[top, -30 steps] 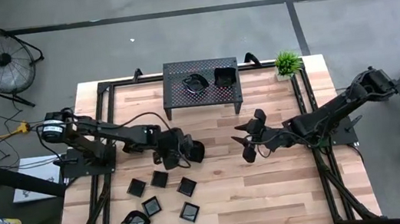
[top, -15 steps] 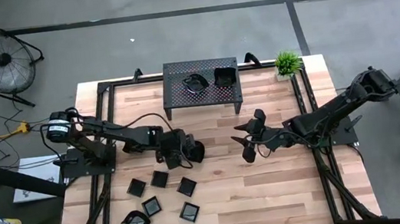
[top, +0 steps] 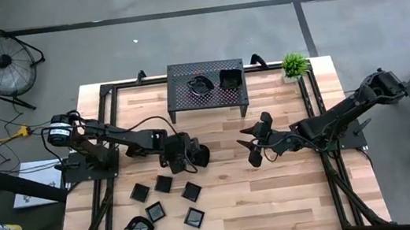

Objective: Pick & Place Mini shaped plates
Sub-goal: Stack the top right black leaf shaped plate on top of the black leaf shaped plates on the shelf

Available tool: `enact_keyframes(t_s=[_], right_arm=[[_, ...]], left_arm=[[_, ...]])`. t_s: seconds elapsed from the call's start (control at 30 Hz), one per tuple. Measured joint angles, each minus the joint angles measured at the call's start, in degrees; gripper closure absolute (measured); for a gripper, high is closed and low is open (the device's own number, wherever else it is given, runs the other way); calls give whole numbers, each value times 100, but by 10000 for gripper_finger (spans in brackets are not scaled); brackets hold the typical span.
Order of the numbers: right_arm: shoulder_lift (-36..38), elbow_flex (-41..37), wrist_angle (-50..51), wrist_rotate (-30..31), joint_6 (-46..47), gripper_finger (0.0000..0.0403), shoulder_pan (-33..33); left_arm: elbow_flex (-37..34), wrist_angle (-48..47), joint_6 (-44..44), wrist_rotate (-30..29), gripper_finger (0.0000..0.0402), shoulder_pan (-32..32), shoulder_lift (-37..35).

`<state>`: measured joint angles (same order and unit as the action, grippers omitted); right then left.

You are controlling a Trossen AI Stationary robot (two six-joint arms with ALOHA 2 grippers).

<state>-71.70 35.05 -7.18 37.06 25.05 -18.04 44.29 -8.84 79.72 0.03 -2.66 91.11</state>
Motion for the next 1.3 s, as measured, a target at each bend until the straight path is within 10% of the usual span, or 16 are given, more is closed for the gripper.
enact_keyframes(t_s=[0.53,1.3], right_arm=[[-2,0,2,0,40,226,0],[-2,0,2,0,49,226,0]], left_arm=[[0,-26,-68,59,398,1,-4],[2,-33,-429,-203,401,-2,-280]])
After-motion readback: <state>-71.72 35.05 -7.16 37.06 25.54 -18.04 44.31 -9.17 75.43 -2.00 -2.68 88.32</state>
